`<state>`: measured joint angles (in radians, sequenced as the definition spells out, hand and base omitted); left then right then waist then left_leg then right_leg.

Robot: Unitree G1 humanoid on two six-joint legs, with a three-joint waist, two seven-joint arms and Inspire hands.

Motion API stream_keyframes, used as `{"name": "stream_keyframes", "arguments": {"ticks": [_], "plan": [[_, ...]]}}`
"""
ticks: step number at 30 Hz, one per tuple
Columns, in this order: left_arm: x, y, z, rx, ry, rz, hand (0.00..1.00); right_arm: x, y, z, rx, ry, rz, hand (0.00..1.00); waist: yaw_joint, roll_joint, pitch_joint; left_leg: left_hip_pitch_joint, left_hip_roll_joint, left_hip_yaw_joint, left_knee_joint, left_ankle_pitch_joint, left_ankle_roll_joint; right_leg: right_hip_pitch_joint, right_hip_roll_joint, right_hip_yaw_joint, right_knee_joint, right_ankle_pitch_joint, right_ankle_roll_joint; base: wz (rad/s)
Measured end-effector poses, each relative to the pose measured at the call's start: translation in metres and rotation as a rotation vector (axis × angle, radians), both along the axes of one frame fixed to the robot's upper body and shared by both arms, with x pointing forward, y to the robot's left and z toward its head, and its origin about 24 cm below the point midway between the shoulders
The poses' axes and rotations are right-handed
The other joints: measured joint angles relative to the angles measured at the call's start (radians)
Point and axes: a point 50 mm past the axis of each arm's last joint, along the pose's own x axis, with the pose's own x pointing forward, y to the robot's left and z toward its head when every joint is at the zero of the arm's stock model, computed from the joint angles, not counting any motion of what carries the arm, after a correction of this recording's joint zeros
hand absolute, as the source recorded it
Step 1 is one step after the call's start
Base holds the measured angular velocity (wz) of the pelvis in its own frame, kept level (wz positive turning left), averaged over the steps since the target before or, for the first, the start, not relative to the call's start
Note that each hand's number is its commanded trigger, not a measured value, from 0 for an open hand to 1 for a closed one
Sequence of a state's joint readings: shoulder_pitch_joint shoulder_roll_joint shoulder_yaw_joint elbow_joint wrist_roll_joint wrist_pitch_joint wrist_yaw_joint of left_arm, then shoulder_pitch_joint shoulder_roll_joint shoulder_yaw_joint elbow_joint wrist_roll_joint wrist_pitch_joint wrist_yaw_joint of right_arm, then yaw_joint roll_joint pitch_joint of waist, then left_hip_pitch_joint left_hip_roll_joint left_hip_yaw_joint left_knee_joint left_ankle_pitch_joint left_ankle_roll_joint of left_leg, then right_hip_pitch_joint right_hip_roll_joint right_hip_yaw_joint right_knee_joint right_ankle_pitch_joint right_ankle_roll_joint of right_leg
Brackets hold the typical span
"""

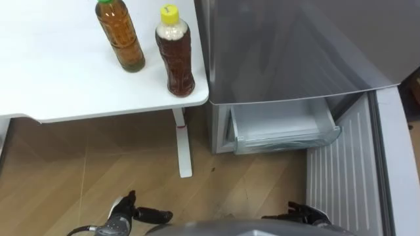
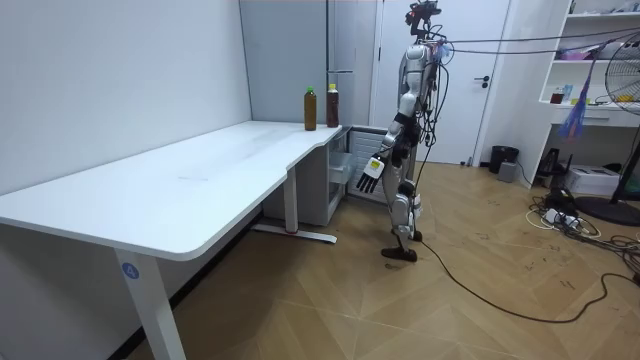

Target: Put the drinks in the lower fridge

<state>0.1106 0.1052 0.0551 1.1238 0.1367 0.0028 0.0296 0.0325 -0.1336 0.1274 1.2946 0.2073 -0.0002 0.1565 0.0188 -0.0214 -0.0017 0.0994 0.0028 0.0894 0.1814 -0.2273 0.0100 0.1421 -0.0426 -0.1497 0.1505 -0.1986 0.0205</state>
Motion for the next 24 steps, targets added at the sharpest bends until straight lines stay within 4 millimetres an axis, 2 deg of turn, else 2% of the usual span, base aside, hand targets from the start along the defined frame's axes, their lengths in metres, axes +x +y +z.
{"name": "stream_keyframes", "arguments": {"ticks": [18, 24], "plan": [[-0.005, 0.004, 0.0003, 0.02, -0.008, 0.06, 0.0, -0.0013, -0.001, 0.0001, 0.003, -0.003, -0.015, 0.0, 0.011, -0.01, 0.002, -0.003, 0.0, -0.009, -0.002, 0.0, 0.0, 0.0, 0.001, -0.007, -0.001, 0.0, 0.0, 0.0], [-0.0109, 0.0064, -0.0006, 0.008, -0.002, 0.135, 0.0, -0.003, -0.0007, -0.0004, 0.021, 0.012, -0.014, 0.0, 0.014, -0.015, 0.0017, -0.004, 0.0, -0.011, 0.0, 0.0, 0.0, 0.001, 0.001, -0.016, 0.0, 0.0, 0.0, 0.0]]}}
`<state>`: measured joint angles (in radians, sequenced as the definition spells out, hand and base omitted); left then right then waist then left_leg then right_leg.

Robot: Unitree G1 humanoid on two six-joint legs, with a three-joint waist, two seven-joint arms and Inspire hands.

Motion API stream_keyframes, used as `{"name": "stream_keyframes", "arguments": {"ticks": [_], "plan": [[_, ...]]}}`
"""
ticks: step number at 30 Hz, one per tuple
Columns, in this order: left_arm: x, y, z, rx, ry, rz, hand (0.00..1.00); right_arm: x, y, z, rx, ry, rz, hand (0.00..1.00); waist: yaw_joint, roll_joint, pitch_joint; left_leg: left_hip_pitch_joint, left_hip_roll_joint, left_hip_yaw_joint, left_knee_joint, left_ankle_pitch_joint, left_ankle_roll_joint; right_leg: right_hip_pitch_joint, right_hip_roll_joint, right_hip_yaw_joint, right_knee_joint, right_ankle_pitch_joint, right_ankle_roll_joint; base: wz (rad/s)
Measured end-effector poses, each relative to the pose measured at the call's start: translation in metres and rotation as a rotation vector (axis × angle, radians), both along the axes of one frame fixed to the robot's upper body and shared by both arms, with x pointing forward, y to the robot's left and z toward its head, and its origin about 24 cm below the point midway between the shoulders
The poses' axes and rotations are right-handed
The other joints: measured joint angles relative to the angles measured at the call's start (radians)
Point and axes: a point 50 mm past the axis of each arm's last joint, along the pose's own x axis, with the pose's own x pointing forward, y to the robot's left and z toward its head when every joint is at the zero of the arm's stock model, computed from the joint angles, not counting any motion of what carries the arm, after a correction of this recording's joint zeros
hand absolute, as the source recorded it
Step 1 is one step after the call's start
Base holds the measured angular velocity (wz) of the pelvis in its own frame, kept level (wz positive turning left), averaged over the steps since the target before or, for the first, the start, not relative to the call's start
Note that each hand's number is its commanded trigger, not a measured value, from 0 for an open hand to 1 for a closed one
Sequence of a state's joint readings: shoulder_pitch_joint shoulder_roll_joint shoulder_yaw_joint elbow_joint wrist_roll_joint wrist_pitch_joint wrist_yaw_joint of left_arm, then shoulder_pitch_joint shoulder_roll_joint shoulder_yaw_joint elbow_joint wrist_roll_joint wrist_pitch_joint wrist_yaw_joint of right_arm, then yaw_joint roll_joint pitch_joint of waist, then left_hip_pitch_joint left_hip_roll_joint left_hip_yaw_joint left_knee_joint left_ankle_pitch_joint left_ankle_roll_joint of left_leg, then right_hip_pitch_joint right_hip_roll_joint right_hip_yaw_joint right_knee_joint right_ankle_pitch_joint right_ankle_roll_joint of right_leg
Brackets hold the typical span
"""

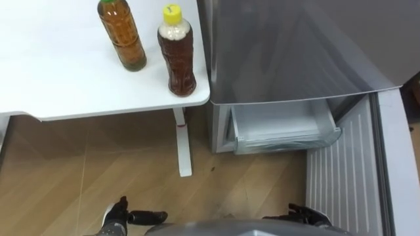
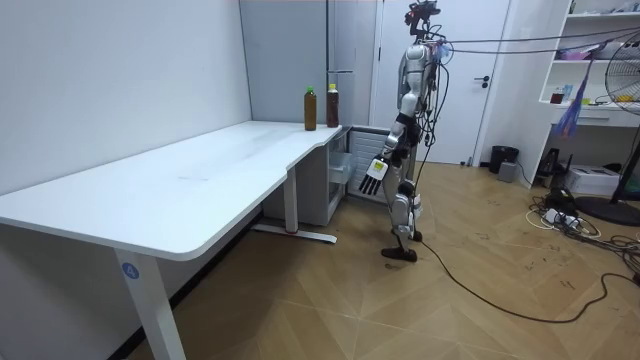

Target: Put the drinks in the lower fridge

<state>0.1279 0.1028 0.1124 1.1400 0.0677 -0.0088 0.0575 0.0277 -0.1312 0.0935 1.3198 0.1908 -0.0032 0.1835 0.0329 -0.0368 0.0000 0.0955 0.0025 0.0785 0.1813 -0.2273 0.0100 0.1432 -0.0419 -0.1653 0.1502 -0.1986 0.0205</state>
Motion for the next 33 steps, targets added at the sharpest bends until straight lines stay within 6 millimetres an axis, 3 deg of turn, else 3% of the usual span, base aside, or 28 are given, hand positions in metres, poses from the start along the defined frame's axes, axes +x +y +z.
{"name": "stream_keyframes", "arguments": {"ticks": [4, 12, 18, 24, 26, 33], "plan": [[-0.008, 0.003, -0.001, -0.01, 0.006, 0.102, 0.0, -0.003, 0.001, 0.0, 0.012, 0.011, -0.001, 0.0, 0.003, -0.006, 0.0025, -0.001, 0.0, -0.008, 0.0, 0.0, 0.0, -0.001, 0.0, -0.003, 0.0, 0.0, 0.0, 0.01], [-0.034, 0.012, -0.001, 0.019, 0.04, 0.317, 0.0, -0.004, 0.0, -0.001, 0.013, 0.024, -0.033, 0.0, 0.0, 0.001, -0.0031, -0.007, -0.002, -0.015, 0.006, 0.0, 0.0, 0.0, -0.002, -0.017, 0.0, 0.0, 0.0, 0.03], [-0.048, 0.025, 0.002, 0.069, 0.027, 0.624, 0.0, -0.01, -0.004, -0.001, -0.001, 0.032, -0.066, 0.0, 0.021, 0.017, 0.004, 0.0, -0.003, -0.028, 0.01, 0.0, 0.0, 0.006, -0.003, -0.029, -0.001, 0.0, 0.0, 0.04], [-0.032, 0.05, 0.014, 0.161, -0.103, 0.935, 0.0, -0.01, -0.01, 0.0, -0.017, 0.027, -0.098, 0.0, 0.032, 0.034, 0.0066, 0.002, -0.009, -0.054, 0.008, 0.0, 0.001, 0.02, -0.007, -0.048, -0.004, -0.001, 0.0, 0.09], [-0.018, 0.063, 0.025, 0.185, -0.211, 1.075, 0.0, -0.01, -0.012, 0.001, -0.025, 0.025, -0.096, 0.0, 0.045, 0.036, 0.0069, 0.0, -0.012, -0.055, 0.007, 0.002, 0.002, 0.017, -0.008, -0.045, -0.009, -0.001, 0.0, -0.06], [0.027, 0.091, 0.064, 0.333, -0.484, 1.148, 0.0, -0.008, -0.012, 0.002, -0.051, -0.002, -0.043, 0.0, 0.055, 0.031, 0.0008, 0.0, -0.014, -0.057, 0.01, 0.003, 0.003, 0.016, -0.008, -0.041, -0.01, -0.001, 0.001, 0.0]]}}
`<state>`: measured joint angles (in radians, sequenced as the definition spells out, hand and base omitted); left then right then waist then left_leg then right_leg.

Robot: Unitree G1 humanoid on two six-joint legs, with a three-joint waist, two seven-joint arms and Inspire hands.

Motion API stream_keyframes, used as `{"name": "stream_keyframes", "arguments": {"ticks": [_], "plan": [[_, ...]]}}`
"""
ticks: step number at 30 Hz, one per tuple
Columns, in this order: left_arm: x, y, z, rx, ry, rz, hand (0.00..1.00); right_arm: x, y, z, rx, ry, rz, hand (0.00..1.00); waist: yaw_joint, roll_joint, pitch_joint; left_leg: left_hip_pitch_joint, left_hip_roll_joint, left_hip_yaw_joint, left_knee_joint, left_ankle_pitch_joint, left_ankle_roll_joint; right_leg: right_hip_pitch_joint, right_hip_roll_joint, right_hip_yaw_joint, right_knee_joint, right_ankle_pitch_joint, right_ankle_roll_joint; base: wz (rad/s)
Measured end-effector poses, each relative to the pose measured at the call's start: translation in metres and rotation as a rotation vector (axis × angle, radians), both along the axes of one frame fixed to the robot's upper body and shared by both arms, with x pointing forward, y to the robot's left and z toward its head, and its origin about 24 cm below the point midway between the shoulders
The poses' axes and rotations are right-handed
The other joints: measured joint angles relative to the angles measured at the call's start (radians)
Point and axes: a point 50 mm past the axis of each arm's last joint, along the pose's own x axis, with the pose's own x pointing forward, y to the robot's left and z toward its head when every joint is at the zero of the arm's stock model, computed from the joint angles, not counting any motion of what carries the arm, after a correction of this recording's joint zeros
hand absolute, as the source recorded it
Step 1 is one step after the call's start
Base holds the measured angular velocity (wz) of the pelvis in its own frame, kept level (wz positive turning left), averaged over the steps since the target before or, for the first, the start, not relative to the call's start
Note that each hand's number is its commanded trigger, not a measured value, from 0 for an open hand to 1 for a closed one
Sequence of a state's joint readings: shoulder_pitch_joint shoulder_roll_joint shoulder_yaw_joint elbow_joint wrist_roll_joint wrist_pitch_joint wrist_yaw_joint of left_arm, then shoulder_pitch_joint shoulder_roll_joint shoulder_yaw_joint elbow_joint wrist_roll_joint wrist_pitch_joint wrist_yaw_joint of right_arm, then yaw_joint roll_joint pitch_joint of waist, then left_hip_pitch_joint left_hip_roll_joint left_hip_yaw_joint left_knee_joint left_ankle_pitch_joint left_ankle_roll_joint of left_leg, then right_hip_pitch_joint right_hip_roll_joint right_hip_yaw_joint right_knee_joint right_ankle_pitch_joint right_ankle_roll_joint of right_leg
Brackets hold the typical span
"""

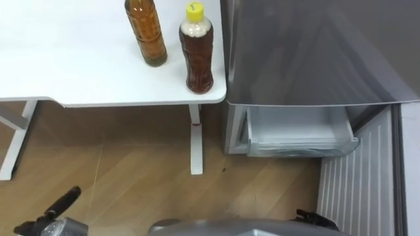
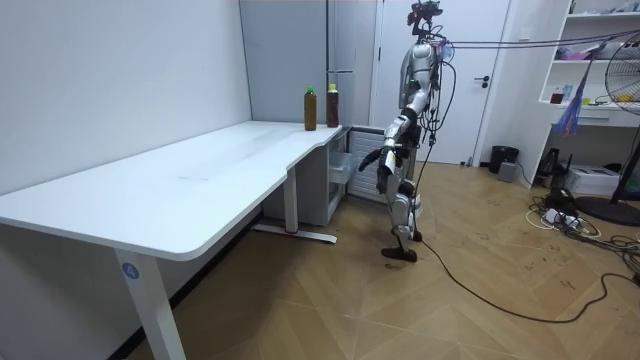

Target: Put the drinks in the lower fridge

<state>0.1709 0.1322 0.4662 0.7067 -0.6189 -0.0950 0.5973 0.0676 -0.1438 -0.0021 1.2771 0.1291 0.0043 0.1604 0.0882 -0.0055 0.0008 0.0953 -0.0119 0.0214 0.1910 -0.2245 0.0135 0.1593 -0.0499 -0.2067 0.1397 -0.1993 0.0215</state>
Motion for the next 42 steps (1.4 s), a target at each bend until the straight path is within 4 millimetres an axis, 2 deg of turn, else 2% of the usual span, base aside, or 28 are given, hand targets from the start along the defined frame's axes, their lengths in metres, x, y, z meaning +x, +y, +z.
{"name": "stream_keyframes", "arguments": {"ticks": [5, 8, 9, 14, 20, 22, 23, 26, 31, 37, 42], "plan": [[0.047, 0.003, 0.05, 0.193, -0.21, -0.023, 0.0, 0.0, -0.002, 0.001, -0.03, -0.026, 0.005, 0.0, -0.004, -0.004, -0.0019, -0.016, -0.001, -0.009, 0.007, 0.0, 0.0, -0.003, 0.0, -0.006, -0.001, 0.0, 0.0, 0.04], [0.065, 0.003, 0.079, 0.332, -0.291, -0.084, 0.0, 0.001, -0.002, 0.001, -0.035, -0.036, 0.016, 0.0, -0.006, -0.002, -0.0021, -0.014, -0.002, -0.017, 0.008, 0.0, 0.0, 0.0, 0.0, -0.006, -0.003, 0.0, 0.0, -0.01], [0.068, 0.002, 0.085, 0.361, -0.304, -0.1, 0.0, 0.001, -0.002, 0.001, -0.035, -0.036, 0.017, 0.0, -0.007, -0.002, -0.002, -0.015, -0.003, -0.021, 0.008, 0.0, 0.0, 0.0, 0.0, -0.007, -0.003, 0.0, 0.0, 0.05], [0.089, -0.006, 0.141, 0.538, -0.518, -0.193, 0.0, 0.001, -0.002, 0.002, -0.028, -0.053, 0.029, 0.0, -0.015, 0.002, -0.0008, -0.017, -0.003, -0.025, 0.014, 0.0, 0.0, -0.003, -0.001, -0.014, -0.003, 0.0, 0.0, 0.04], [0.098, -0.018, 0.191, 0.635, -0.751, -0.289, 0.0, -0.002, -0.003, 0.002, -0.013, -0.056, -0.01, 0.0, -0.034, 0.006, -0.0005, -0.014, -0.002, -0.028, 0.007, 0.0, 0.0, 0.003, 0.001, -0.013, -0.003, 0.0, 0.0, 0.0], [0.103, -0.022, 0.202, 0.648, -0.81, -0.328, 0.0, -0.003, -0.003, 0.002, -0.007, -0.062, -0.021, 0.0, -0.037, 0.002, -0.0006, -0.012, -0.003, -0.028, 0.009, 0.0, 0.0, 0.006, 0.001, -0.012, -0.003, 0.0, 0.0, 0.0], [0.105, -0.024, 0.207, 0.656, -0.839, -0.358, 0.0, -0.003, -0.003, 0.002, -0.005, -0.059, -0.026, 0.0, -0.044, -0.001, 0.002, -0.011, -0.004, -0.029, 0.011, 0.0, 0.0, 0.009, 0.0, -0.013, -0.003, 0.0, 0.0, 0.04], [0.111, -0.031, 0.212, 0.651, -0.892, -0.448, 0.0, -0.002, -0.003, 0.002, 0.01, -0.061, -0.036, 0.0, -0.06, -0.002, 0.0052, -0.011, -0.004, -0.028, 0.012, 0.0, 0.0, 0.009, 0.0, -0.011, -0.003, 0.0, 0.0, 0.0], [0.118, -0.043, 0.216, 0.635, -0.934, -0.609, 0.0, -0.002, -0.003, 0.002, 0.031, -0.07, -0.057, 0.0, -0.065, -0.003, 0.0061, -0.023, -0.002, -0.027, 0.012, 0.0, 0.0, -0.005, 0.002, -0.003, -0.003, 0.001, 0.0, -0.02], [0.127, -0.071, 0.239, 0.639, -1.061, -0.835, 0.0, 0.003, -0.002, 0.002, 0.047, -0.081, -0.044, 0.0, -0.08, 0.0, 0.0048, -0.033, -0.003, -0.026, 0.014, 0.0, 0.0, -0.022, 0.002, 0.015, -0.001, 0.002, -0.001, -0.01], [0.137, -0.09, 0.241, 0.59, -1.092, -1.006, 0.0, 0.003, -0.002, 0.002, 0.048, -0.078, -0.049, 0.0, -0.087, 0.005, 0.0054, -0.03, -0.002, -0.026, 0.013, 0.0, 0.0, -0.022, 0.002, 0.015, -0.003, 0.002, -0.001, -0.04]]}}
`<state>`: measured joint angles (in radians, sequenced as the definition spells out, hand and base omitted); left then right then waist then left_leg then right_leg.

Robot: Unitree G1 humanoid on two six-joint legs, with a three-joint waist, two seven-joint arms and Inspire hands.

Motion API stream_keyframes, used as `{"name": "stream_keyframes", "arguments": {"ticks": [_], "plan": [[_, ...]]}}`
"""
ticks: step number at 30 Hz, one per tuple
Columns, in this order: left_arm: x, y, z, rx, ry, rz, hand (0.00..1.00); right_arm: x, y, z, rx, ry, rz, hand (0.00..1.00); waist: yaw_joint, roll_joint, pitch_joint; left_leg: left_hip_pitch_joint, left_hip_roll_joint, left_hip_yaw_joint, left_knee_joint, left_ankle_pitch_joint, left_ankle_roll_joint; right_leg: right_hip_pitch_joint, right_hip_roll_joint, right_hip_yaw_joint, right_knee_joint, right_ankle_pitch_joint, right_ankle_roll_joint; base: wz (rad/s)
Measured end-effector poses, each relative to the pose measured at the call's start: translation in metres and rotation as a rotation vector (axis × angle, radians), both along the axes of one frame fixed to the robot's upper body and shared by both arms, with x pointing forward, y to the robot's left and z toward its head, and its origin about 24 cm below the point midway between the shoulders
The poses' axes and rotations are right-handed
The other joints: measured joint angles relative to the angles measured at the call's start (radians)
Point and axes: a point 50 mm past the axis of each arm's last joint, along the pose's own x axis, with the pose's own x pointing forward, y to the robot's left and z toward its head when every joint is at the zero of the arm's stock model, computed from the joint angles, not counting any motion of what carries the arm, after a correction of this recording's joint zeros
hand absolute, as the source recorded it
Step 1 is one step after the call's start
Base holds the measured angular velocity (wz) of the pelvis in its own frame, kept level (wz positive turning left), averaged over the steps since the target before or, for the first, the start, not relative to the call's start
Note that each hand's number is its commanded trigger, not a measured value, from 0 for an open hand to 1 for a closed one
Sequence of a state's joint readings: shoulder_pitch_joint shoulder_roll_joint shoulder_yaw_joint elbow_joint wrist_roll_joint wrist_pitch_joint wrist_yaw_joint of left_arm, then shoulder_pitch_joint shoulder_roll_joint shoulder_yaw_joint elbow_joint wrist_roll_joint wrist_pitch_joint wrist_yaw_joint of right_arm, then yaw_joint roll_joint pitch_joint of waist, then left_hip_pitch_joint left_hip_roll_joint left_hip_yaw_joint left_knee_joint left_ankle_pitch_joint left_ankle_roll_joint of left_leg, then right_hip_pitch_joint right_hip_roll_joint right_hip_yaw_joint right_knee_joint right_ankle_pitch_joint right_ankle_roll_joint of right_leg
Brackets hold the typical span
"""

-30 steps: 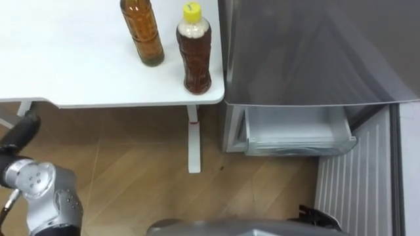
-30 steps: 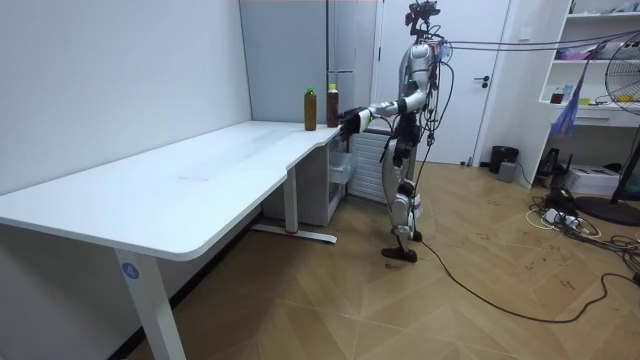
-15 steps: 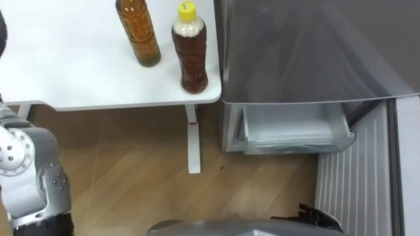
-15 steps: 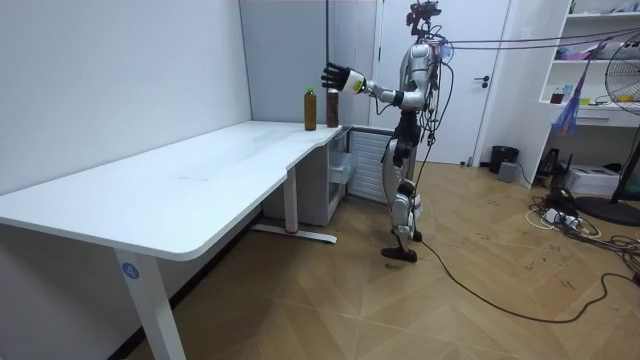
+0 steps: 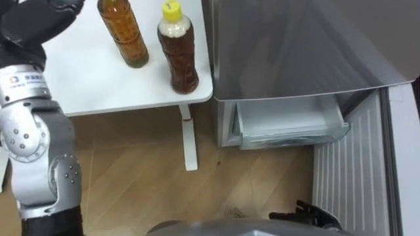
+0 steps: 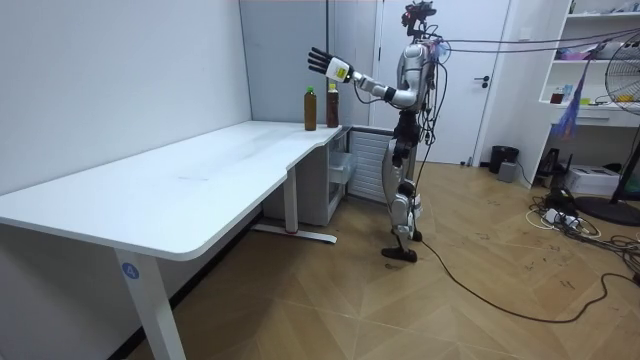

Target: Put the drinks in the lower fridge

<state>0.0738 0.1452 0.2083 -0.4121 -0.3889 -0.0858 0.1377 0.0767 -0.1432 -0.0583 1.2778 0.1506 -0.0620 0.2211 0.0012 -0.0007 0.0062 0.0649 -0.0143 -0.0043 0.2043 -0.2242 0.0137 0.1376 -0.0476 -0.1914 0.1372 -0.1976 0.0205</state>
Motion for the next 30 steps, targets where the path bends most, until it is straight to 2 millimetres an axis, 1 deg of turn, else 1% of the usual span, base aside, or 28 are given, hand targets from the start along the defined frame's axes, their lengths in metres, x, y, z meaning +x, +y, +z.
{"name": "stream_keyframes", "arguments": {"ticks": [2, 8, 13, 17, 22, 27, 30], "plan": [[0.003, -0.009, -0.002, 0.023, 0.018, -0.079, 0.0, -0.001, 0.0, 0.0, 0.001, 0.005, -0.002, 0.0, -0.002, 0.0, 0.0002, 0.0, 0.0, 0.0, 0.0, 0.0, 0.0, 0.0, 0.0, 0.0, 0.0, 0.0, 0.0, 0.0], [0.005, -0.016, -0.004, 0.072, 0.033, -0.182, 0.0, 0.0, 0.001, 0.0, 0.001, 0.009, 0.007, 0.0, -0.006, -0.003, 0.0012, 0.001, 0.001, 0.0, -0.001, 0.0, 0.0, -0.007, 0.0, 0.001, 0.0, 0.0, 0.0, 0.0], [0.005, -0.019, -0.004, 0.092, 0.029, -0.222, 0.0, 0.0, 0.001, -0.001, 0.002, 0.01, 0.008, 0.0, -0.009, -0.005, 0.0018, 0.0, 0.001, 0.0, -0.001, 0.0, 0.0, -0.009, 0.0, 0.001, 0.003, 0.0, 0.0, 0.0], [0.005, -0.02, -0.004, 0.101, 0.027, -0.242, 0.0, 0.002, 0.001, 0.0, 0.007, 0.012, 0.01, 0.0, -0.023, -0.006, 0.0019, 0.0, 0.001, 0.003, 0.0, 0.0, 0.0, -0.01, 0.0, 0.001, 0.006, 0.0, 0.0, -0.01], [0.005, -0.021, -0.004, 0.106, 0.025, -0.258, 0.0, 0.002, 0.001, -0.001, 0.009, 0.013, 0.009, 0.0, -0.025, -0.005, 0.0017, 0.001, 0.003, 0.01, 0.0, 0.0, 0.0, -0.011, 0.0, 0.004, 0.012, 0.0, 0.0, -0.04], [0.005, -0.023, -0.005, 0.099, 0.026, -0.268, 0.0, 0.002, 0.001, 0.0, 0.003, 0.015, 0.005, 0.0, -0.026, 0.0, 0.002, 0.001, 0.003, 0.016, 0.0, 0.0, 0.0, -0.011, -0.001, 0.006, 0.012, 0.0, 0.0, -0.01], [0.007, -0.026, -0.009, 0.094, 0.051, -0.288, 0.0, 0.002, -0.001, 0.0, -0.002, 0.016, 0.004, 0.0, -0.027, 0.007, 0.002, 0.002, 0.003, 0.022, 0.0, 0.0, 0.0, -0.01, -0.001, 0.007, 0.013, 0.0, 0.0, 0.0]]}}
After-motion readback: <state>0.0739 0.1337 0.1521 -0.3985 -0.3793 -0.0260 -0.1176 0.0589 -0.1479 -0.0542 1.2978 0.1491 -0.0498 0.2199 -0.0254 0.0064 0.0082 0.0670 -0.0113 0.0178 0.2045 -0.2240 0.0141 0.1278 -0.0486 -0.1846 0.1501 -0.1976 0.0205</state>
